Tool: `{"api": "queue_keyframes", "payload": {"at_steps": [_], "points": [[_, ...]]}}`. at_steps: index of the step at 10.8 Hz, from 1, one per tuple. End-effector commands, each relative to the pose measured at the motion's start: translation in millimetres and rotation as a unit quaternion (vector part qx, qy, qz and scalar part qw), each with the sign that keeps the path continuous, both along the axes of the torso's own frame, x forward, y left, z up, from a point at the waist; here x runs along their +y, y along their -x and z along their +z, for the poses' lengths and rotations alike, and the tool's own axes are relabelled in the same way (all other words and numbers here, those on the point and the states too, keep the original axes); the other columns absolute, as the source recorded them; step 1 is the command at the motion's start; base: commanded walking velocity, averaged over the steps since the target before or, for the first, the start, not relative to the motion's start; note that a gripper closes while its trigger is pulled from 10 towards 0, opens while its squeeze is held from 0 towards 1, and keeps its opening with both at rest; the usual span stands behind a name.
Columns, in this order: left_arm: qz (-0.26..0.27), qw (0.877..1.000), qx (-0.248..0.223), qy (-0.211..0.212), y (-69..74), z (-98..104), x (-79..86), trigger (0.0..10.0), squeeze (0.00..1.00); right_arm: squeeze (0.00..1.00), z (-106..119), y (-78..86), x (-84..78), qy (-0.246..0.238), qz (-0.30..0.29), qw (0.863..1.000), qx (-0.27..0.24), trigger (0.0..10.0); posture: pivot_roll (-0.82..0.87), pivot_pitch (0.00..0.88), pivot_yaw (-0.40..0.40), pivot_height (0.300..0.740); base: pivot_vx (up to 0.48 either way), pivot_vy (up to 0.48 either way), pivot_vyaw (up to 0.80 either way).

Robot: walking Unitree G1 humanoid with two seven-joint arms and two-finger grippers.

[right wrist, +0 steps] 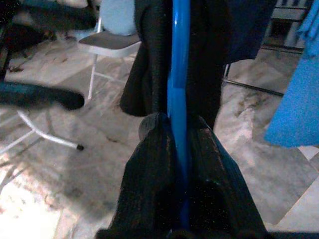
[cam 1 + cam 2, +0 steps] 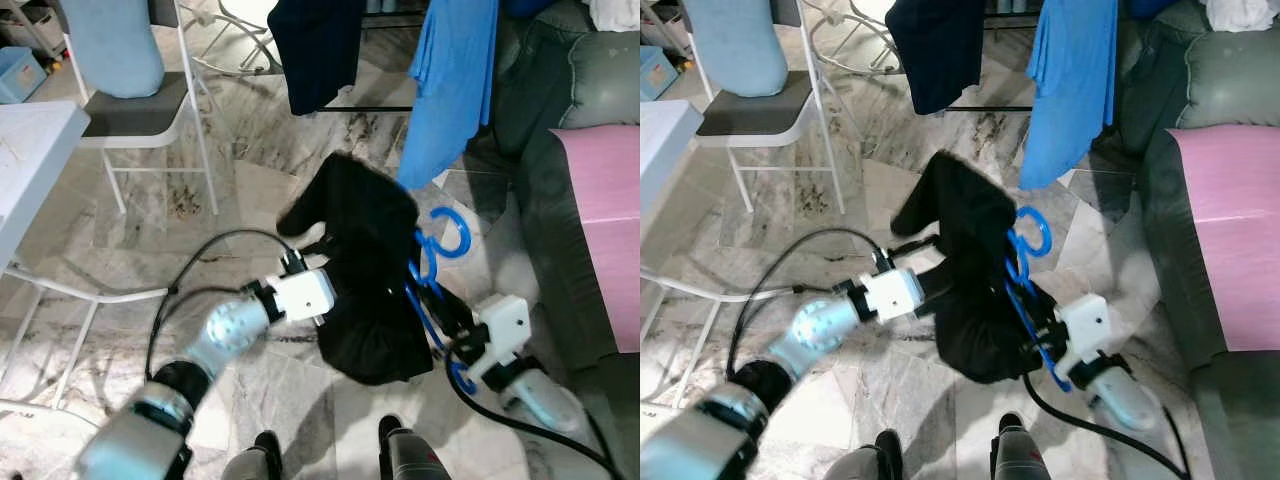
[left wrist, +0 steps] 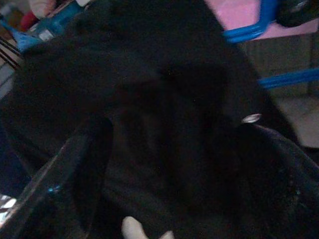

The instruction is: Hang hanger

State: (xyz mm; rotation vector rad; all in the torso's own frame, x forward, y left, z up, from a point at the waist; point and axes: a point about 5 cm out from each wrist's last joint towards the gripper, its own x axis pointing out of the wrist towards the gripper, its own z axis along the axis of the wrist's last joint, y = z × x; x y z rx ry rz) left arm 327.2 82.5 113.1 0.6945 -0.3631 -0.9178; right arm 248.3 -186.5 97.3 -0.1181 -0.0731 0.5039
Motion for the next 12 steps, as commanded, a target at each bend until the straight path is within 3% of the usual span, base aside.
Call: {"api": "queue_keyframes", "payload": {"at_steps": [1,4,7,11,12], "points": [[0.006,0.999,0.005,-0.033,-0.7,-6,9.7,10.0,1.0,0.0,-2,5.6,-0.2,0.0,0.023,1.0,0.003,10.0,-0.26,0.255,0.126,0.74,0.0,0.0,0.0],[0.025,0.994,-0.023,-0.1,-11.7,5,38.8,10.0,1.0,0.0,-16,22.7,-15.3,0.061,0.109,0.99,0.064,10.0,-0.25,0.264,0.111,0.74,0.0,0.0,0.0],[0.028,0.99,-0.032,-0.138,-17.5,9,44.3,10.0,1.0,0.0,-18,26.7,-16.0,0.086,0.154,0.981,0.079,10.0,-0.25,0.263,0.118,0.74,0.0,0.0,0.0],[-0.05,0.974,-0.005,-0.22,-9.3,-4,38.3,10.0,1.0,0.0,-12,27.2,-4.9,0.1,0.21,0.97,0.075,10.0,-0.25,0.27,0.129,0.74,0.0,0.0,0.0],[-0.059,0.972,0.001,-0.229,-9.5,-4,36.9,10.0,0.52,0.0,-11,26.1,-3.9,0.099,0.211,0.97,0.073,10.0,-0.25,0.271,0.131,0.74,0.0,0.0,0.0]]}}
